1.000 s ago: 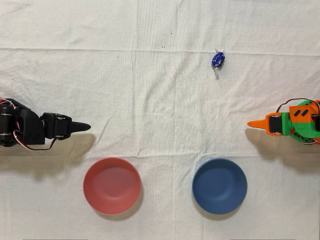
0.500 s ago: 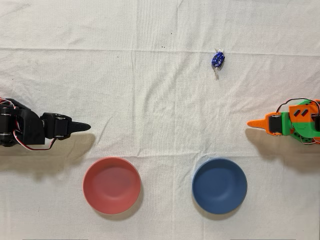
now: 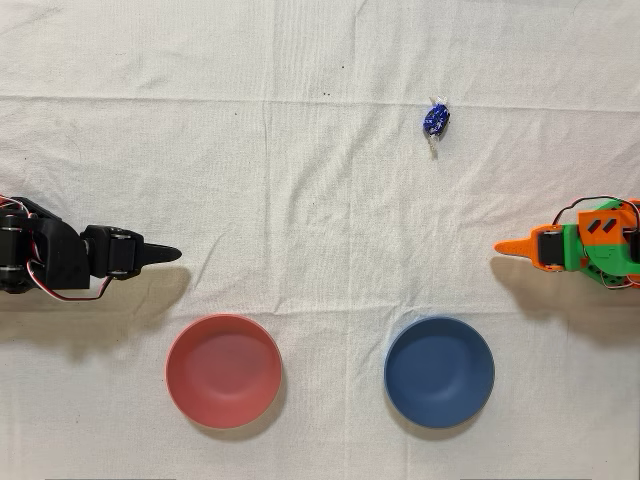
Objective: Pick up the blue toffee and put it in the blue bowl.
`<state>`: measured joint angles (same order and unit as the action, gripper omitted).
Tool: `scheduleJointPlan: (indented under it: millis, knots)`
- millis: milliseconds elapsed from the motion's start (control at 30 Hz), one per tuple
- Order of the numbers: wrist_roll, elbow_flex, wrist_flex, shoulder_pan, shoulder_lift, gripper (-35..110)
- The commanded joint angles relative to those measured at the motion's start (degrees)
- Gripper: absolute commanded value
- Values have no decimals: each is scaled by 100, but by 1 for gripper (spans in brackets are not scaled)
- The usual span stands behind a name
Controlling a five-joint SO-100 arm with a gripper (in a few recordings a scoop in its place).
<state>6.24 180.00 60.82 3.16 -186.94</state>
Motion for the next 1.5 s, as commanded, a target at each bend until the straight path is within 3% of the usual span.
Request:
scheduleJointPlan:
  millis: [0,1067,1467]
  knots:
    - [26,-88,105,26,-18,0]
    - [-149,-88,97,-62,-18,0]
    - [861,-1521,-360,-738,1222,0]
